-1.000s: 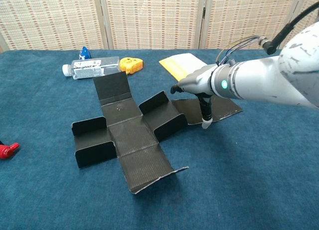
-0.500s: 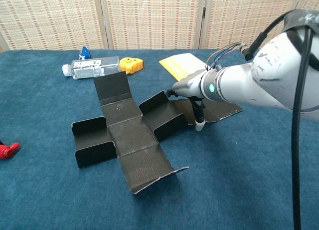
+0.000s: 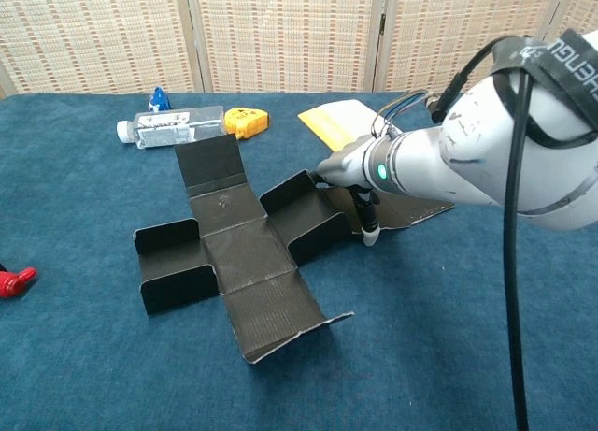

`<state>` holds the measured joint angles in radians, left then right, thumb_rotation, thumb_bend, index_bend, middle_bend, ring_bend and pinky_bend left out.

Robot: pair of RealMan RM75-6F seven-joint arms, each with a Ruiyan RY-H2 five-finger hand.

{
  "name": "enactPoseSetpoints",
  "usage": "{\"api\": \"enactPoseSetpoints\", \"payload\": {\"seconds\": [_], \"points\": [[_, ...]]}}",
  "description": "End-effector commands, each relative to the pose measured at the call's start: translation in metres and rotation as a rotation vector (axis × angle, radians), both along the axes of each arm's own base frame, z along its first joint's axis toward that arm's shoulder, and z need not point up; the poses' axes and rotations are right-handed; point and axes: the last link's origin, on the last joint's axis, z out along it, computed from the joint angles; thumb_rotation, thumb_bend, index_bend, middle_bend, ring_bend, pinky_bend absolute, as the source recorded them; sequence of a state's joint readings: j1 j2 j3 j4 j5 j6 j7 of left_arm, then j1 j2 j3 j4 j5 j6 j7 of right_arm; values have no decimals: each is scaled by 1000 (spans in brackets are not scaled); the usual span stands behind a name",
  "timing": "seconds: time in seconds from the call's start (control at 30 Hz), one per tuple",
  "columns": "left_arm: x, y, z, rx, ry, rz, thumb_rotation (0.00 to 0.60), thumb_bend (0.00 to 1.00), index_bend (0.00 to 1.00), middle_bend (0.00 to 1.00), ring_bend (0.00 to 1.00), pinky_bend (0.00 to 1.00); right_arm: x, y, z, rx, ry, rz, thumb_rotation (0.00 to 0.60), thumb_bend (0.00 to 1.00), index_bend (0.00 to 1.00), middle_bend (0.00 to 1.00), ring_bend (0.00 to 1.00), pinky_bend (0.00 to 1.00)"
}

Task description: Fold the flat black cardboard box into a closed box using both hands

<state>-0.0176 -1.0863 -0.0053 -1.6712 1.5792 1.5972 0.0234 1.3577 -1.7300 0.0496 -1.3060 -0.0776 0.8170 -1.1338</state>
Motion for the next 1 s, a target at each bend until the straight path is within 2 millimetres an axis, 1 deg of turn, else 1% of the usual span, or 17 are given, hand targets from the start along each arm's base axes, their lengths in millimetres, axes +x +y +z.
{"api": "enactPoseSetpoints", "payload": {"seconds": [0.03,0.13,0.2,0.27,0.3,0.33,0.4,0.47,0.53,0.6,0.73,0.83,1.0], "points": [[-1,0,0,0,0,1,600,88,232,160,255,360,2,0,-2,-1,-2,2,600,73,120,218,606,832],[-1,4,1,0,1,-11,600,88,249,160,256,360,3,-1,-2,-9,-4,10,600,100,195,278,630,850],[0,14,0,-17,0,-28,600,88,261,160,264,364,3,-1,-2,-11,-9,8,600,113,244,318,642,860],[2,30,0,-30,13,-58,600,88,269,175,315,385,3,0,-1,-14,-10,11,600,127,267,336,647,865],[3,38,-1,-32,25,-79,600,88,278,196,372,410,3,0,-1,-15,-11,11,600,127,269,338,647,865],[6,50,-3,-29,41,-116,600,88,291,232,461,452,3,1,-1,-17,-13,11,600,127,270,339,647,865],[8,69,-9,-24,66,-159,600,88,304,270,572,507,2,1,-1,-22,-11,13,600,127,271,340,647,865],[9,90,-20,-49,106,-185,600,88,304,283,625,535,1,2,0,-31,-2,14,600,126,274,344,649,866],[10,105,-33,-92,142,-210,600,88,288,272,637,535,-1,2,1,-41,5,13,600,127,277,347,651,867],[14,115,-44,-121,162,-243,600,88,260,249,641,535,-3,1,2,-55,14,17,600,127,280,351,652,867],[18,132,-73,-182,179,-277,600,88,196,190,647,536,-4,1,2,-71,16,17,600,126,286,357,658,867],[22,139,-88,-203,188,-301,600,88,146,165,649,537,-1,3,2,-74,3,21,600,127,295,364,663,867],[25,147,-111,-230,187,-319,600,88,115,132,650,537,5,6,4,-91,-24,36,600,130,317,380,677,868]]}}
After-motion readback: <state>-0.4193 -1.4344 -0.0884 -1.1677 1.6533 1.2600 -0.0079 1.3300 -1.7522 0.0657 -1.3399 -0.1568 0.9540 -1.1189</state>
